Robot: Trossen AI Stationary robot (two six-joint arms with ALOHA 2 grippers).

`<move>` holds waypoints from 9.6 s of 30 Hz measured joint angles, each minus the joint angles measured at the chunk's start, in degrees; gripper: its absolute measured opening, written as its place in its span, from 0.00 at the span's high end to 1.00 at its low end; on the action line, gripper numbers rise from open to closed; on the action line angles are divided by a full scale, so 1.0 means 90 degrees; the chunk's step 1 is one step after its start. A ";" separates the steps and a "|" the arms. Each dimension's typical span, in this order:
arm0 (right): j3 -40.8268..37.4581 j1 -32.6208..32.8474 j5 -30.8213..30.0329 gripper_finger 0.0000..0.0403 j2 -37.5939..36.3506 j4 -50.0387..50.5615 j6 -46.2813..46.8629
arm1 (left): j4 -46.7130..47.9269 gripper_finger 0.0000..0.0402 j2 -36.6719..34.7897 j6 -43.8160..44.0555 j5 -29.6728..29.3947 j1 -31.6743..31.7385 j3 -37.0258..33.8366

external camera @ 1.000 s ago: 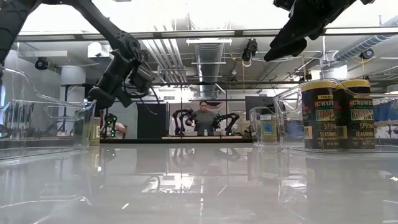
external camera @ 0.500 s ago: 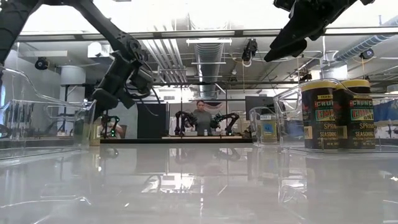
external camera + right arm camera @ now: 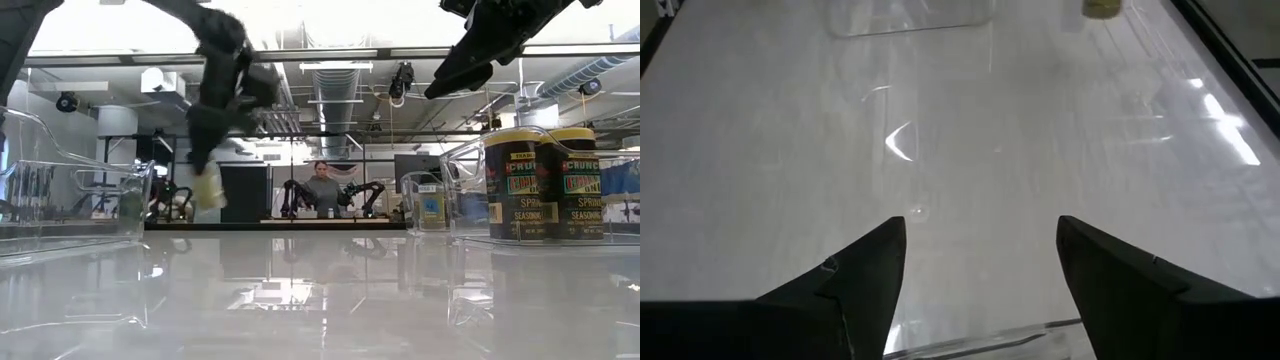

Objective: Sort spices by type
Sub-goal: Put the black seasoning bottle into the top right transparent bin

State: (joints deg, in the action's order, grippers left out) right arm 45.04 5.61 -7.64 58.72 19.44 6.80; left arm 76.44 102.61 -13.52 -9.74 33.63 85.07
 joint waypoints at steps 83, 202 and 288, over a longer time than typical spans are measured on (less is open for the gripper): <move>0.0417 0.0002 -0.0342 0.44 -0.1018 0.2288 0.0574 | -0.1104 0.42 0.2441 -0.3638 -0.1735 -0.4615 0.2528; 0.0425 0.0459 -0.0535 0.44 0.0048 0.0833 0.0651 | -0.0152 0.36 0.1723 -0.0545 -0.0147 -0.4011 0.4080; 0.6578 -0.0774 0.0590 0.41 0.6296 0.5380 0.8076 | -1.1219 0.39 -0.2622 -0.1442 0.0656 -0.4154 -0.6174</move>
State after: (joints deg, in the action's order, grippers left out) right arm 104.25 -1.36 -2.33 115.38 67.86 79.49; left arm -24.53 79.01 -26.50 -3.84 -3.76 29.50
